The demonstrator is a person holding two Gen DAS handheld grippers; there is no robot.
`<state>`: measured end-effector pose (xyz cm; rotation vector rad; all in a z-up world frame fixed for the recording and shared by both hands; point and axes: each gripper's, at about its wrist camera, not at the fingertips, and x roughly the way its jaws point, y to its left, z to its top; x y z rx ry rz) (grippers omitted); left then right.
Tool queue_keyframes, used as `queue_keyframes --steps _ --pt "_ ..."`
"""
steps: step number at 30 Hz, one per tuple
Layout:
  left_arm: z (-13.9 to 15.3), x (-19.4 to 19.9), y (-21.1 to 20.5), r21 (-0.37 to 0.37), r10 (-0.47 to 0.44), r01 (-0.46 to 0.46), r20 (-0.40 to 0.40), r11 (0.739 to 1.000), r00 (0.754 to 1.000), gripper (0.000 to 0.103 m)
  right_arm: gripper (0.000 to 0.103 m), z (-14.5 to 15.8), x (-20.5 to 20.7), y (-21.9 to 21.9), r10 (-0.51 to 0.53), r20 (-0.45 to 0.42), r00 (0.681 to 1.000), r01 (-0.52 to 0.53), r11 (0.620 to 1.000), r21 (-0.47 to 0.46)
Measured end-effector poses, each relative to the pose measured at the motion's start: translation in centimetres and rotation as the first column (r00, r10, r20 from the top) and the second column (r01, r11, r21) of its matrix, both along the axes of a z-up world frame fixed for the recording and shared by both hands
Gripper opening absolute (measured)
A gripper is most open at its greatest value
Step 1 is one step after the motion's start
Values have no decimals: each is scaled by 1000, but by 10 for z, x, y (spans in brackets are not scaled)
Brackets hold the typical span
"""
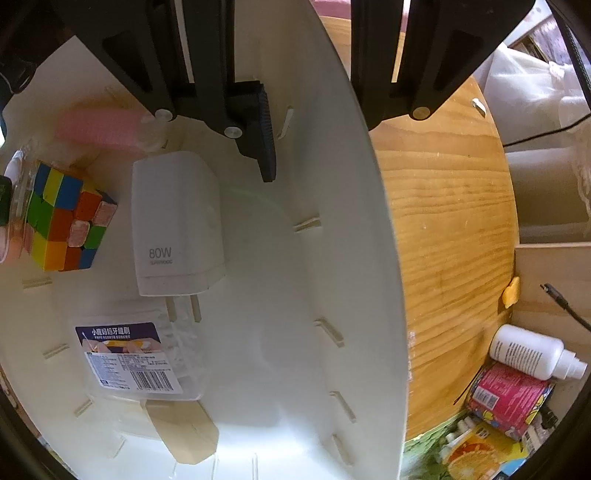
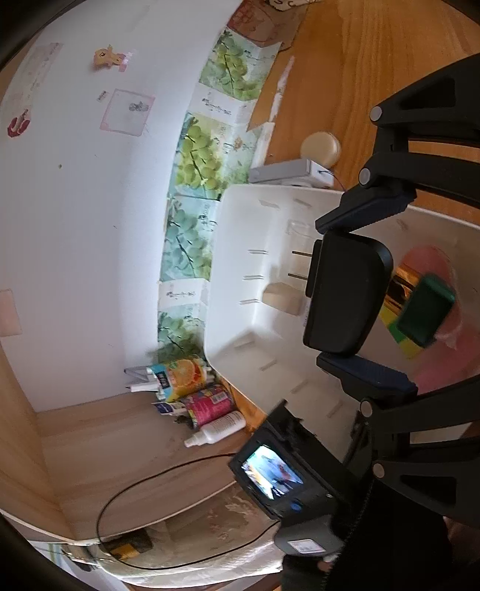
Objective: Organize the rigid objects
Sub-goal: 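Lift the black charger and carry it over the basket, then open the right gripper to release the black charger into the basket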
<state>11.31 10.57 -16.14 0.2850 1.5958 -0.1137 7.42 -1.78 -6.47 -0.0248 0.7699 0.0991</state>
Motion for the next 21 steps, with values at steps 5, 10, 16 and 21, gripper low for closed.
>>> queue_keyframes --steps 5,10,16,21 --pt "-4 6 2 -2 -22 22 9 1000 1000 20 77 4 -8 2 -30 15 999 30 999 -14" --pt "-9 6 8 0 -25 25 13 1000 1000 20 77 6 -12 -1 -56 28 998 57 998 -29" --pt "-3 7 4 21 -6 5 28 1000 1000 20 77 14 -15 -14 -60 53 997 62 998 -33" --pt "-2 13 2 41 49 -51 30 998 998 20 77 14 -17 -35 -42 47 998 44 998 -43"
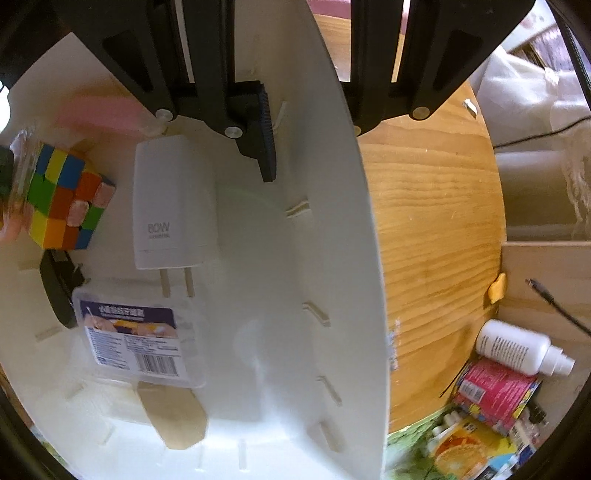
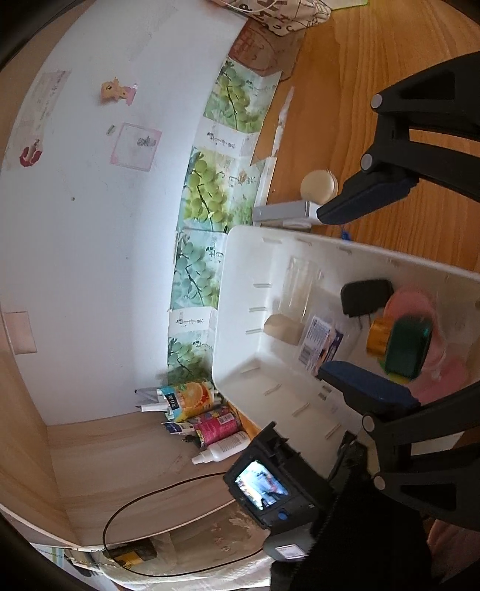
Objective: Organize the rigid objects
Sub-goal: 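Open the right gripper to release the black charger into the basket, then move the right gripper over the table to the beige round case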
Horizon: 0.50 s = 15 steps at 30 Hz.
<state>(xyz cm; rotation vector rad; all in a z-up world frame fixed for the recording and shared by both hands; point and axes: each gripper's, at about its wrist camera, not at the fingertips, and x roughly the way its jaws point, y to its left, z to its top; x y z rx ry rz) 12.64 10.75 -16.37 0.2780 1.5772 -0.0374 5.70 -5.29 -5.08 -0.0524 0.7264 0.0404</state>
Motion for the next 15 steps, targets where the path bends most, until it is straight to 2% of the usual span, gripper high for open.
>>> queue_keyframes --steps 6,15 --pt "0 1 -2 33 80 -79 -14 996 997 20 81 2 -1 -34 10 -9 1000 -10 1000 -15" --pt "-10 -2 4 82 194 -192 -16 978 981 20 81 -1 7 -87 22 -48 999 -24 999 -43"
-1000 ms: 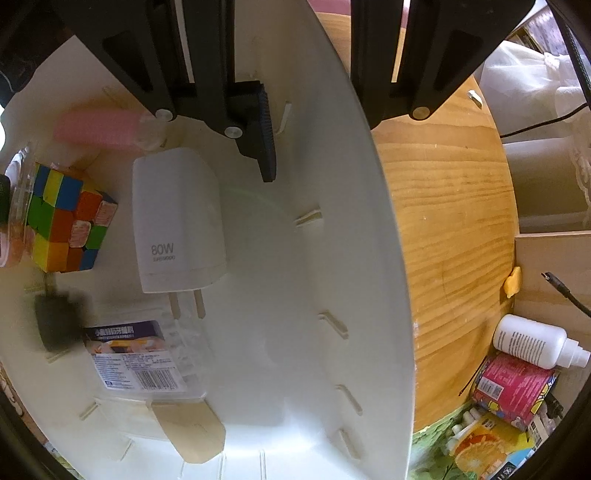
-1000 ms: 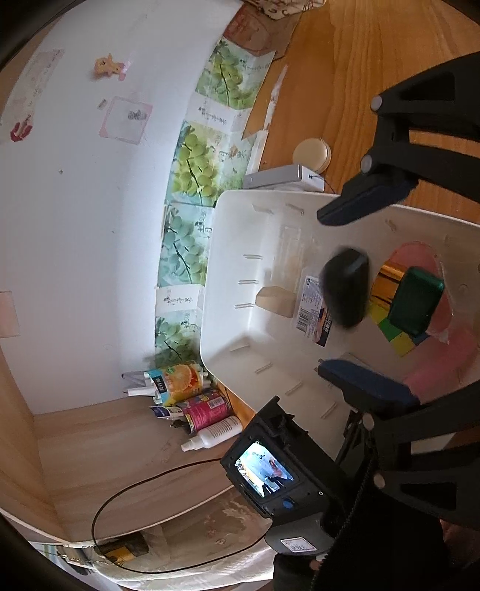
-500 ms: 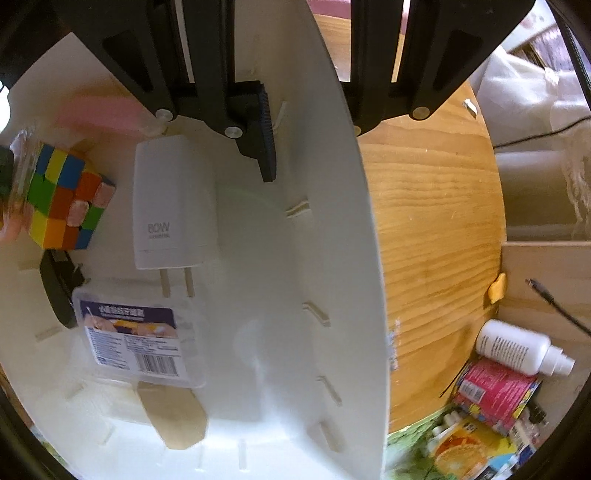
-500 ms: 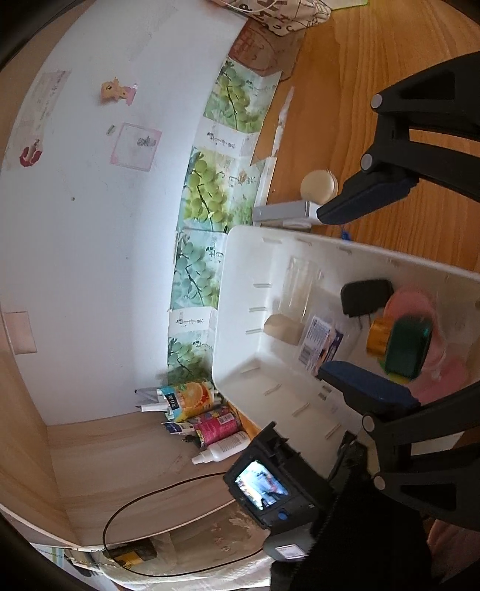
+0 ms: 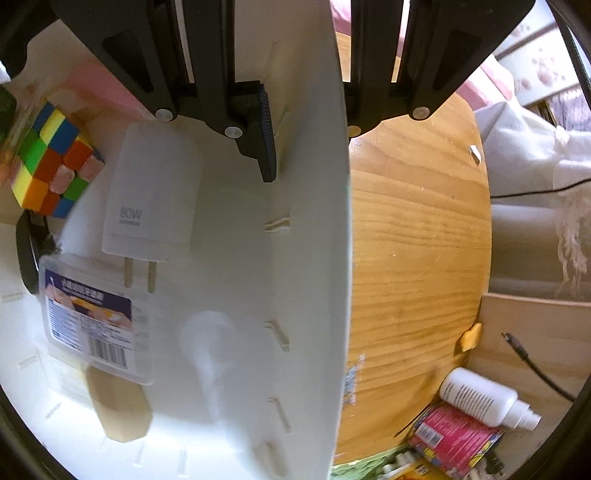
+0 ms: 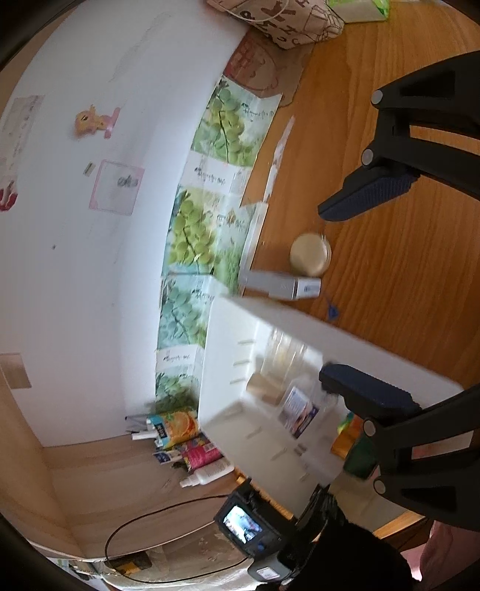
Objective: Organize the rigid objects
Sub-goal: 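Move the right gripper over the table to the beige round case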
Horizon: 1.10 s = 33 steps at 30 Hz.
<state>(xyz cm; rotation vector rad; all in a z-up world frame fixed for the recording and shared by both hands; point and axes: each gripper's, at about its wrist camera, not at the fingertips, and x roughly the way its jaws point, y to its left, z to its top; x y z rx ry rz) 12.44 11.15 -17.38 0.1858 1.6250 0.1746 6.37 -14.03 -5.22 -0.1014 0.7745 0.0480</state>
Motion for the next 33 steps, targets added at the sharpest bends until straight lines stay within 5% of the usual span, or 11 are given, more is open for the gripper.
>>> queue_keyframes --steps 15,28,33 --pt "-7 3 10 8 128 -127 -4 992 992 20 81 -3 48 -51 116 11 993 -113 980 -162" --pt "-10 4 17 6 171 -171 -6 985 985 21 83 -50 97 -41 401 -70 913 -405 912 -61" --pt "-12 6 24 7 196 -196 -9 981 981 22 83 -74 108 -37 408 -131 903 -418 906 -63"
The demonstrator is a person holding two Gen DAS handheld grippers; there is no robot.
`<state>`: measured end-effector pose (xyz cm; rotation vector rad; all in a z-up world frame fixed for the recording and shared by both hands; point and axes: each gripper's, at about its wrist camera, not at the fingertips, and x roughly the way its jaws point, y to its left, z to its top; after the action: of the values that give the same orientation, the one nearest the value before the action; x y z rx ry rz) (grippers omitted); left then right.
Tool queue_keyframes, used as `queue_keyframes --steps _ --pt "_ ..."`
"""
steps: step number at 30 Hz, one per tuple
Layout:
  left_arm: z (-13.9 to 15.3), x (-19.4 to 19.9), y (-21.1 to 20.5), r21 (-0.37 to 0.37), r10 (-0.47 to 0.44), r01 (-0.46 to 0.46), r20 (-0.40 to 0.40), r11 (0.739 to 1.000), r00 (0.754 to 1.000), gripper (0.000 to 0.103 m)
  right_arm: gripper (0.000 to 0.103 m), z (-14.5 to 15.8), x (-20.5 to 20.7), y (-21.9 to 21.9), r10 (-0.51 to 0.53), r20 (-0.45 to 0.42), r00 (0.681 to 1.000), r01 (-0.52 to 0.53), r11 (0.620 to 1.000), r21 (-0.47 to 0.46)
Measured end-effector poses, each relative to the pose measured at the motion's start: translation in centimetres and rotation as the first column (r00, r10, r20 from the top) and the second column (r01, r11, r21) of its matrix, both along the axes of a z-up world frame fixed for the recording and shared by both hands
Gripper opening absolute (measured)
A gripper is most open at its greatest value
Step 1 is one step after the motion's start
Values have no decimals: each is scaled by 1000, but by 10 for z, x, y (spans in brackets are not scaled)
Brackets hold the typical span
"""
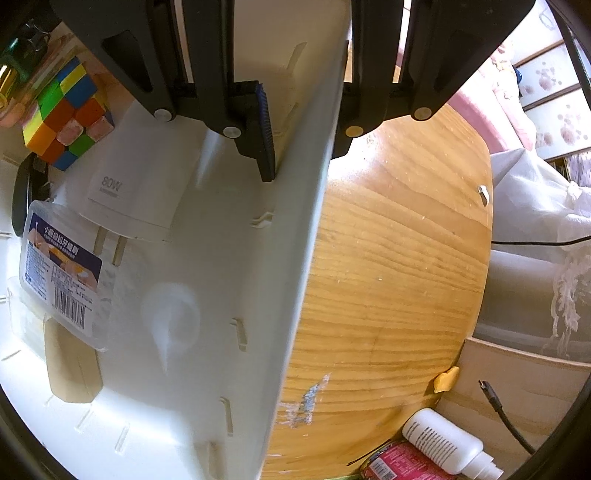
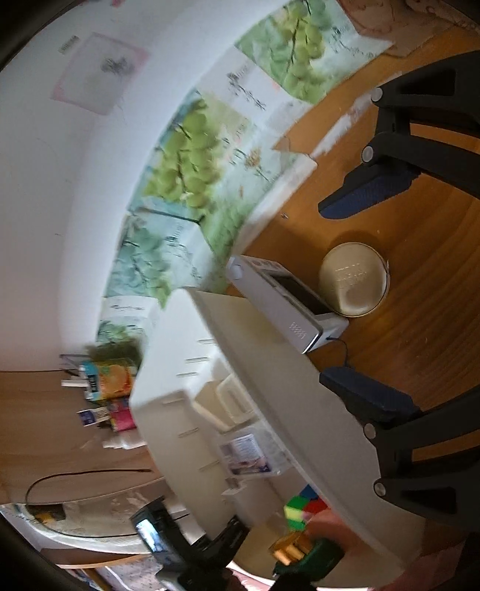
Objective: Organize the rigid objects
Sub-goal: 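Move the right gripper over the table to the beige round case, then grasp the beige round case with the right gripper and lift it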
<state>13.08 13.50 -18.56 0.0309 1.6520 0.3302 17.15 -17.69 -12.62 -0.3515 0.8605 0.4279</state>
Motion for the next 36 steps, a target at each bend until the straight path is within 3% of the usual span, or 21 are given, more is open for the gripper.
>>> queue_keyframes --steps 10,20,30,36 --pt "-2 0 6 1 23 -23 -2 1000 1000 22 83 -36 17 -7 -33 -93 995 30 999 -34" --pt "-4 -1 9 0 26 -26 0 1000 1000 23 82 -40 22 -6 -52 -96 994 50 999 -19" --pt "-4 -1 8 1 22 -22 2 1000 1000 23 55 -37 18 -3 -49 -100 994 48 999 -13" --pt "-4 -1 7 3 11 -11 0 1000 1000 23 55 -36 6 0 -73 -116 991 74 997 4"
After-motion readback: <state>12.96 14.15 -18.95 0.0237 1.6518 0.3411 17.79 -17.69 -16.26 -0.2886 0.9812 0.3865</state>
